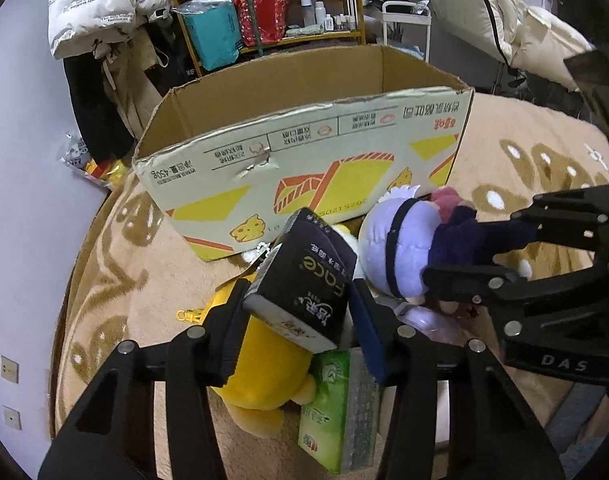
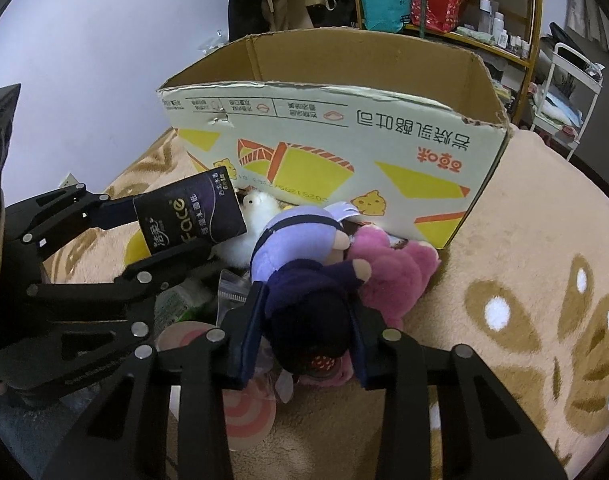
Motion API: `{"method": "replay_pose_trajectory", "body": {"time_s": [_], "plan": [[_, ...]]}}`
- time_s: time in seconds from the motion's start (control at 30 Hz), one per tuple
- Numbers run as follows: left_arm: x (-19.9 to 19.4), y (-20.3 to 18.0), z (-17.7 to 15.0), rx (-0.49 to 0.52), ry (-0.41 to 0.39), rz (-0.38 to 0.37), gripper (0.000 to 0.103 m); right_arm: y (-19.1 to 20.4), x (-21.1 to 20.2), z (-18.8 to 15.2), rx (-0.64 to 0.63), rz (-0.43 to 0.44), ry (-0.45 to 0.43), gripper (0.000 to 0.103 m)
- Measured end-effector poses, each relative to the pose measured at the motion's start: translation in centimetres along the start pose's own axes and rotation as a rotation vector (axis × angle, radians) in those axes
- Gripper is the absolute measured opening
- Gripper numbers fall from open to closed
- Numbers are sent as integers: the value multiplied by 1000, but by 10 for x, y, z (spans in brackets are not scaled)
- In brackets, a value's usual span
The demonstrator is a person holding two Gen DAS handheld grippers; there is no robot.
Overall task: Organize soft objects
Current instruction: 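Carry the purple-haired doll with the right gripper into the cardboard box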
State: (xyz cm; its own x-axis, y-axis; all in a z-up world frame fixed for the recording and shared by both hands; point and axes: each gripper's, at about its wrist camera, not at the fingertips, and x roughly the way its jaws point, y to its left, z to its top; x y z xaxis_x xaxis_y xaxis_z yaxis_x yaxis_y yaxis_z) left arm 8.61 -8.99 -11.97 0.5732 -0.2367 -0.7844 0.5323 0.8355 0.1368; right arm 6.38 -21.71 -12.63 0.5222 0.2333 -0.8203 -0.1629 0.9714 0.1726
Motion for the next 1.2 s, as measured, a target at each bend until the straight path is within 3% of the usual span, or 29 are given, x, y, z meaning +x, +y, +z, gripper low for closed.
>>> {"method": "replay_pose_trajectory", "body": {"time_s": [0.77,1.2], "plan": [[-39,1,-1,-18,-122,54,46,-6,-31,-1,81,-24,-94,37],[-78,16,-3,-73,-241,120,46,-6,-79,0,64,-115,-262,33]]}}
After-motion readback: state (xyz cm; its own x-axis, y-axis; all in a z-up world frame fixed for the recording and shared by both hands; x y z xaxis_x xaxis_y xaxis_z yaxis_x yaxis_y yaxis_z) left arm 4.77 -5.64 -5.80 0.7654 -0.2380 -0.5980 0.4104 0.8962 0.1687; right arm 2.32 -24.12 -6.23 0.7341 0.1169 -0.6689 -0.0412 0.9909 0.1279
